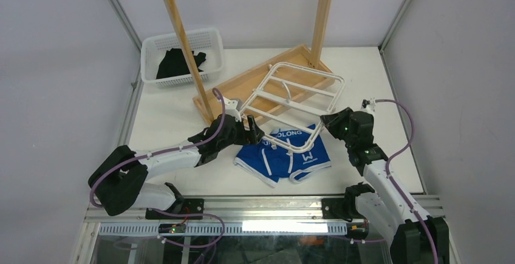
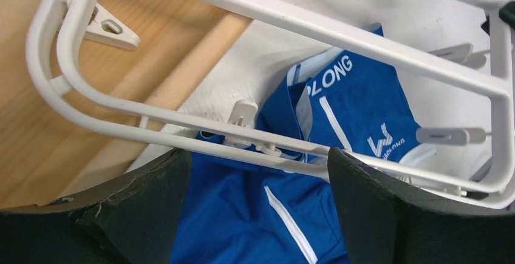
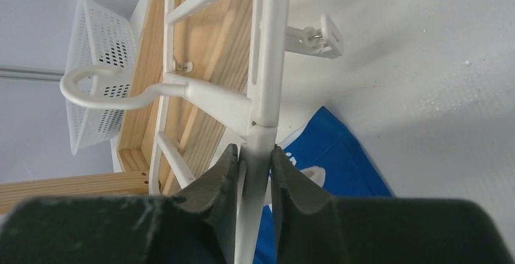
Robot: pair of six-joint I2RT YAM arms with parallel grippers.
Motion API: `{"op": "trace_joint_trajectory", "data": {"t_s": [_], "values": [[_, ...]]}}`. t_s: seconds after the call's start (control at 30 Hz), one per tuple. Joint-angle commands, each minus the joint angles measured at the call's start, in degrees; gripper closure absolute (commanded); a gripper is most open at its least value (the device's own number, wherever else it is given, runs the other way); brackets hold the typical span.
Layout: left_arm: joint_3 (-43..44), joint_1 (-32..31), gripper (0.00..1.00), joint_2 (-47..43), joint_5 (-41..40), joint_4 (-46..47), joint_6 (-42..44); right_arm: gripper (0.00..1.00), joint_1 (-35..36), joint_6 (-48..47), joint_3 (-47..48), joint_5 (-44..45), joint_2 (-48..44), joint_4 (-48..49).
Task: Clip the underwear to the hanger
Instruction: Open the clamp at the hanger.
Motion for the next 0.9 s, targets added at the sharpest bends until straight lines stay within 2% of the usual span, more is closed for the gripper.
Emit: {"op": "trace_joint_trajectory", "data": {"t_s": [0.0, 0.43, 0.57, 0.87], "values": [[5.2, 1.8, 0.16, 2.4, 0.9, 6.4, 3.3, 1.00, 0.4, -0.2, -0.5, -4.5, -3.3, 2.6], [15.7, 7.7, 0.16, 12.4, 5.9, 6.7, 7.3, 1.00, 1.2, 3.2, -0.6, -12.9, -3.0, 5.1], [15.9, 8.9, 0.14, 10.3, 4.6, 5.1, 8.5, 0.96, 1.7, 3.8, -0.5, -13.9, -3.0, 6.3], [14.8, 10.9, 0.12, 3.2, 2.0, 0.3, 9.8, 0.97, 3.0, 6.0, 0.4, -15.9, -1.2, 10.8]]}}
